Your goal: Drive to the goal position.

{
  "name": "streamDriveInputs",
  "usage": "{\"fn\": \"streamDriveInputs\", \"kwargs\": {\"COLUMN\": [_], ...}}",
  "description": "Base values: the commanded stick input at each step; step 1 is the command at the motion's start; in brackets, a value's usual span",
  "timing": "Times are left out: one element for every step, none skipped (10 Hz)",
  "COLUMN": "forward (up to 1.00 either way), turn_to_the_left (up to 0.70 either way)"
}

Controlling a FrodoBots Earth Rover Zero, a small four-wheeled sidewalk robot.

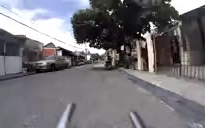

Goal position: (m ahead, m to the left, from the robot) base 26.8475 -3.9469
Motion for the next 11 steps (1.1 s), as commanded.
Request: {"fn": "streamDriveInputs", "kwargs": {"forward": [0.70, 0.70, 0.70, 0.70, 0.70, 0.70, 0.70, 0.70, 0.80, 0.85, 0.85], "turn_to_the_left": [0.00, 0.00, 0.00, 0.00, 0.00, 0.00, 0.00, 0.00, 0.00, 0.00, 0.00]}}
